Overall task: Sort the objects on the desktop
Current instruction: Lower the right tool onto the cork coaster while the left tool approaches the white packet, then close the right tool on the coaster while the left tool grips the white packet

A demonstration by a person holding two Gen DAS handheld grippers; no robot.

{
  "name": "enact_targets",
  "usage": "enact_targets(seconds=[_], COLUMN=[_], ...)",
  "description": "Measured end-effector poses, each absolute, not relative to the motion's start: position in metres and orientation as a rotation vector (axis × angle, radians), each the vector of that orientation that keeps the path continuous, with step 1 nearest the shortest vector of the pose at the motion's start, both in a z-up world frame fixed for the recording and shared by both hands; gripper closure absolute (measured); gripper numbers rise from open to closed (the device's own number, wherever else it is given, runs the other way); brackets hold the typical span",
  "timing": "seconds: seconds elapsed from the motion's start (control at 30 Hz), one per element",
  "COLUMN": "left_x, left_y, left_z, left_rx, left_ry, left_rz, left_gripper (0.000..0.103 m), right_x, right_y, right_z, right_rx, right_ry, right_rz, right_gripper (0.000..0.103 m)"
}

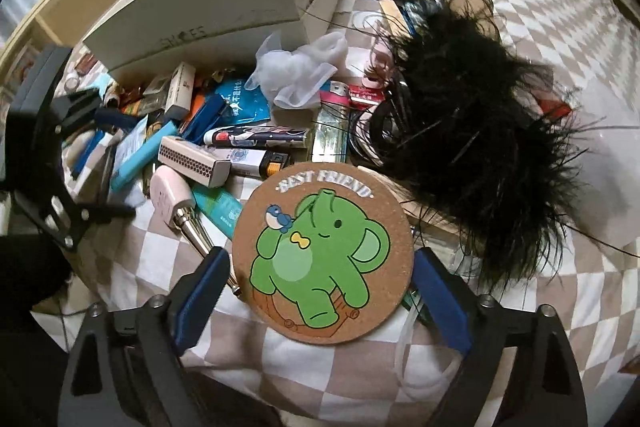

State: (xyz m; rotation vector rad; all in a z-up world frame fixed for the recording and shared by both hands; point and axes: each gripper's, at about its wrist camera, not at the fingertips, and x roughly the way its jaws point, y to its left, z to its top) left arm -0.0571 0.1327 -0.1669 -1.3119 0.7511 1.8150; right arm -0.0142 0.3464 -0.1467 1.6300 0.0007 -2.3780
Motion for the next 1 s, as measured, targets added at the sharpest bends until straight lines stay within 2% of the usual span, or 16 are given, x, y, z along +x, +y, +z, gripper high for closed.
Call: enact_targets(seconds=[0.43, 0.57, 0.93, 1.0], left_x=[-0.038, -0.034, -0.028, -0.029], left_y=[0.134, 0.129, 0.116, 0.113], left_z=[-0.167, -0.164, -0.154, -0.149], left_rx=[-1.306, -1.325, -1.343, -1.339], left_ry=[0.828, 0.791, 0.727, 0.706], left_rz=[1.757, 1.758, 1.792, 1.805], left_gripper=[0.001, 0.009, 0.016, 0.021], right_x=[-0.014, -0.016, -0.021, -0.023], right_y=[0.333, 0.331, 0.317, 0.318], right_z=[-0.145, -0.147, -0.158, -0.161], right_rx=[1.598, 1.605, 1.631, 1.643], right_ry=[0.154, 0.169, 0.298, 0.301], right_rz=[-2.394, -2.393, -2.413, -2.416], right_gripper=[0.000, 0.000, 0.000, 0.000])
